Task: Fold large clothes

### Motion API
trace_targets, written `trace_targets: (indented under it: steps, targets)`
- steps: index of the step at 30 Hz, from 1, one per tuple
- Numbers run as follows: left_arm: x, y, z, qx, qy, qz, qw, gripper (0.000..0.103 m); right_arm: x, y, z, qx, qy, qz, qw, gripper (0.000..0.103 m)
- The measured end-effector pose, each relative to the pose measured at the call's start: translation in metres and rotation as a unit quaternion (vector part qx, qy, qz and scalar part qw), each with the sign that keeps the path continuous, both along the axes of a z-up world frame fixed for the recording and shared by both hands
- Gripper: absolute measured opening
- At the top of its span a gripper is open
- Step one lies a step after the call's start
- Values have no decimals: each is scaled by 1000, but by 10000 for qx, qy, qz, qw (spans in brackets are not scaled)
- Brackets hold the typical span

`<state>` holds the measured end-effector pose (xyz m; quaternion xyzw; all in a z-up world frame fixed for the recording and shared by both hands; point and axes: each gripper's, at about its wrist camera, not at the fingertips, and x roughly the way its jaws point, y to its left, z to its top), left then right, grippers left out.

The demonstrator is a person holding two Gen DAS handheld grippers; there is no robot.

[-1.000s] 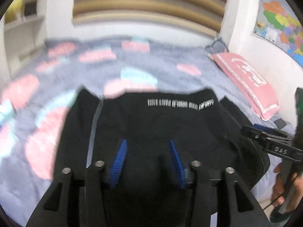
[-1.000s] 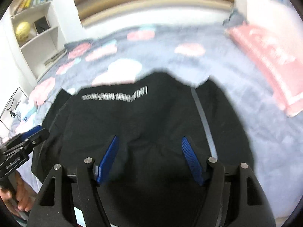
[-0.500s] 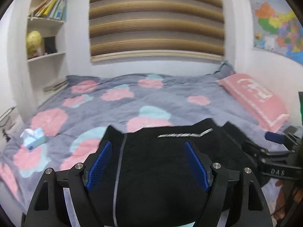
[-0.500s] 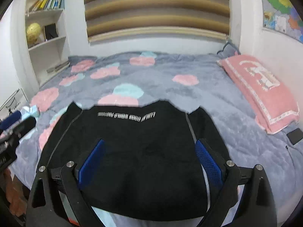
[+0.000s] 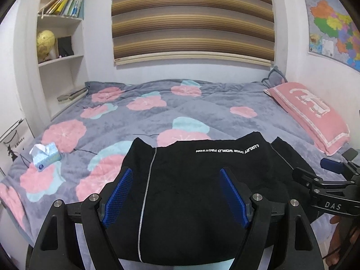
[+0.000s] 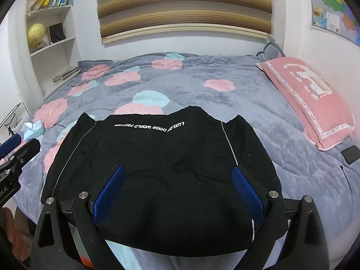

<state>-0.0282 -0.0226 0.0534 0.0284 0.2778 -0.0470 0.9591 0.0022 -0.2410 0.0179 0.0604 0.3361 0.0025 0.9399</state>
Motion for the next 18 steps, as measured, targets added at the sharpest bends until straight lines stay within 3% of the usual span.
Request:
trace_targets:
  steps: [18]
  targets:
    - [4,-8,-6,109,177,228,9995,80,-1,2,-8,114,85,17,9999,97]
